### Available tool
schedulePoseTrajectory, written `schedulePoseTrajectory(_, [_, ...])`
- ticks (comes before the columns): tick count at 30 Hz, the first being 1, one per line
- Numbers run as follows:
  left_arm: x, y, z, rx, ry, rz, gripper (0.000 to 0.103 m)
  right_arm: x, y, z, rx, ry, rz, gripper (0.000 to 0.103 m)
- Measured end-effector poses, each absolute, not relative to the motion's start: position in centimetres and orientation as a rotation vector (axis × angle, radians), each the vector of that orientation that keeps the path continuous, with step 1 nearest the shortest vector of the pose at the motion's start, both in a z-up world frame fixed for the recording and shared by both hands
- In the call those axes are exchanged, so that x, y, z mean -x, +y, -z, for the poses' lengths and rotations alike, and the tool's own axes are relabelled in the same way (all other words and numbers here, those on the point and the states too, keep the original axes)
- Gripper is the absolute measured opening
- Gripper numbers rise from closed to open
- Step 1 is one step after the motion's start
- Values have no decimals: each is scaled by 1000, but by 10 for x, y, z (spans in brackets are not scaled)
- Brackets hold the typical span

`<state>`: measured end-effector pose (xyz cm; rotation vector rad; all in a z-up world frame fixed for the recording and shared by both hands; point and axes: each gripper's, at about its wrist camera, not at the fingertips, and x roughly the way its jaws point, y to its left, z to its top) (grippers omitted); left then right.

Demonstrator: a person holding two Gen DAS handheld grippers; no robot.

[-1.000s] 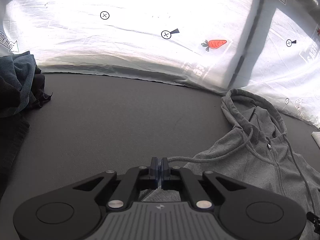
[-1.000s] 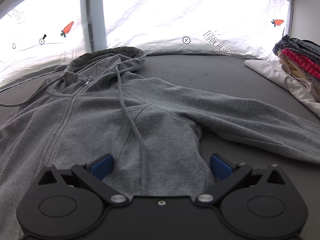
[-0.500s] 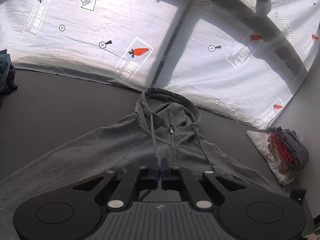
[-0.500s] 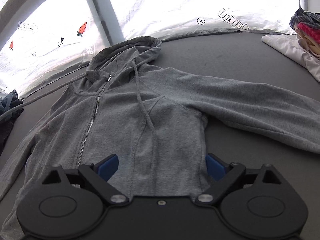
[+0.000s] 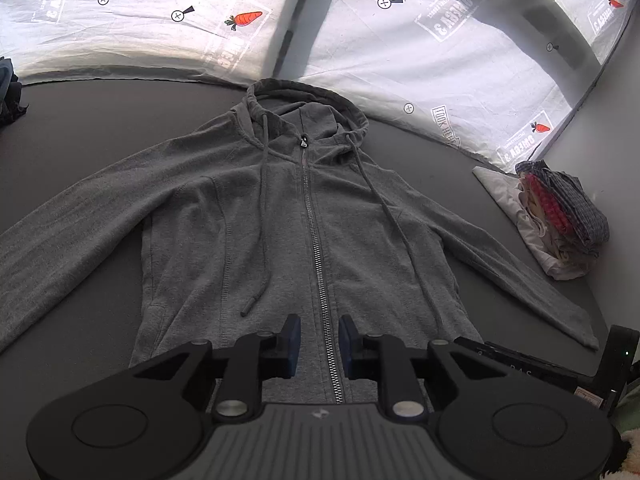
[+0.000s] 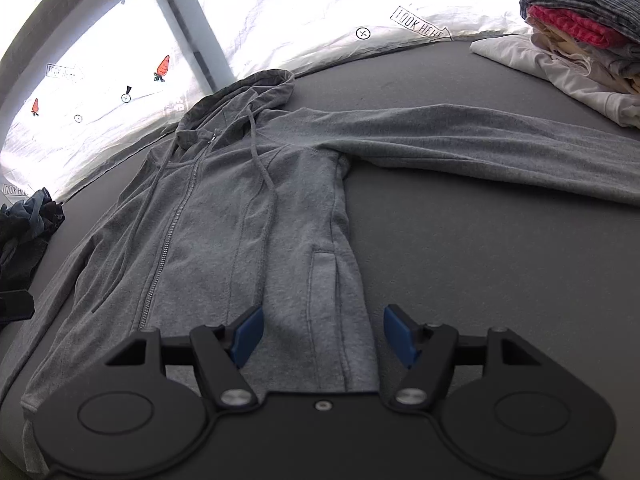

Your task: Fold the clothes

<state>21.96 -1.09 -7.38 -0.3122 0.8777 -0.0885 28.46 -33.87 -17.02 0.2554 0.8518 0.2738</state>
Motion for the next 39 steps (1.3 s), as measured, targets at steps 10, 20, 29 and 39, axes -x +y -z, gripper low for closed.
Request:
schedulePoseTrajectory(10, [-218,16,75,309,881,-36,63,-295,-349,158,-274,934,-229,91])
schedulePoseTrajectory(20, [-250,32,79,270,887,-73,86,-322,-334,139,-146,886,-195,103])
schedulePoseTrajectory(29, [-244,78,82,296,877,-207,87,-330,-293,150,-60,867,-212,103])
schedulePoseTrajectory(39, [-159,166,100,586,764,-389,87,-300,-230,168,99,823,-229,103])
